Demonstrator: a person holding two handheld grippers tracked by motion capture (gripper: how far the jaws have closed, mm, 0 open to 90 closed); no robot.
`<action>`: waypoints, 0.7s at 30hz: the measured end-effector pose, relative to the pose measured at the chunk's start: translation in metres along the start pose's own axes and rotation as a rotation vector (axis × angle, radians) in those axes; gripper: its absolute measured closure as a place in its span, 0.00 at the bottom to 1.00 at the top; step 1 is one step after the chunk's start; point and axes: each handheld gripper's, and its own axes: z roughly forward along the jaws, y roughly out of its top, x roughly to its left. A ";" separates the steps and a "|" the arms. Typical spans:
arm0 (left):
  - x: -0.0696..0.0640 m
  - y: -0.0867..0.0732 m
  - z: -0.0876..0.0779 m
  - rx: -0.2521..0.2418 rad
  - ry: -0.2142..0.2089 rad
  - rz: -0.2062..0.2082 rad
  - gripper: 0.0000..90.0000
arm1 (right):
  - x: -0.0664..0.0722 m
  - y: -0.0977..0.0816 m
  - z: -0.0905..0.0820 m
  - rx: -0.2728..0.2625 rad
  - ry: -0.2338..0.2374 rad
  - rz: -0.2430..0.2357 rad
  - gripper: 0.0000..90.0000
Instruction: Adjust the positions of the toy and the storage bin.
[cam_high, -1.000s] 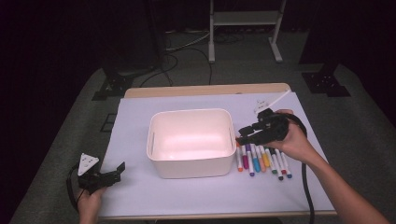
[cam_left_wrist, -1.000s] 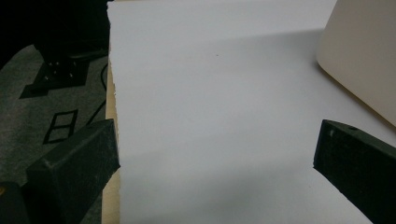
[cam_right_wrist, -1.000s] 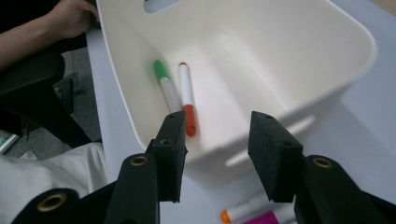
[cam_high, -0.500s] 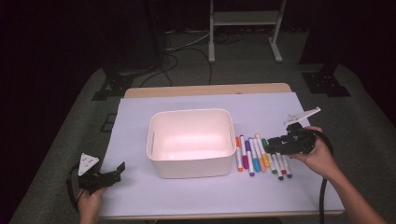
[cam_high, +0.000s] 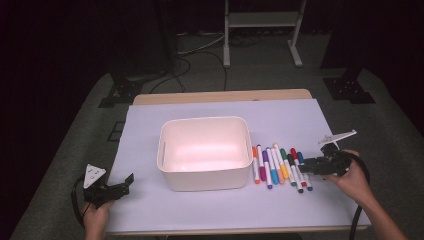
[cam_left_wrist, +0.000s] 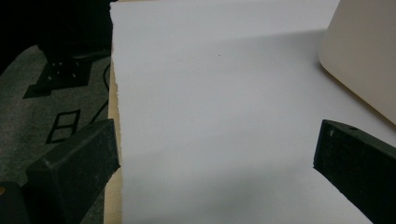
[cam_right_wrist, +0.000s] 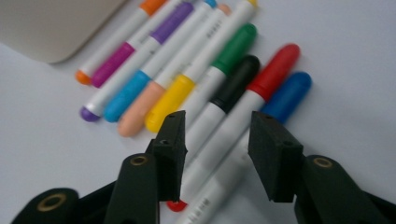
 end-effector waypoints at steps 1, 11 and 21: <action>0.000 0.000 0.000 -0.001 0.000 0.001 0.00 | -0.002 -0.002 0.001 0.003 -0.014 0.011 0.63; 0.000 0.000 0.000 -0.003 0.000 0.002 0.00 | -0.015 -0.014 0.009 0.038 -0.119 0.070 0.67; -0.001 0.000 0.000 0.003 0.000 0.010 0.00 | -0.015 -0.021 0.005 0.044 -0.187 0.088 0.78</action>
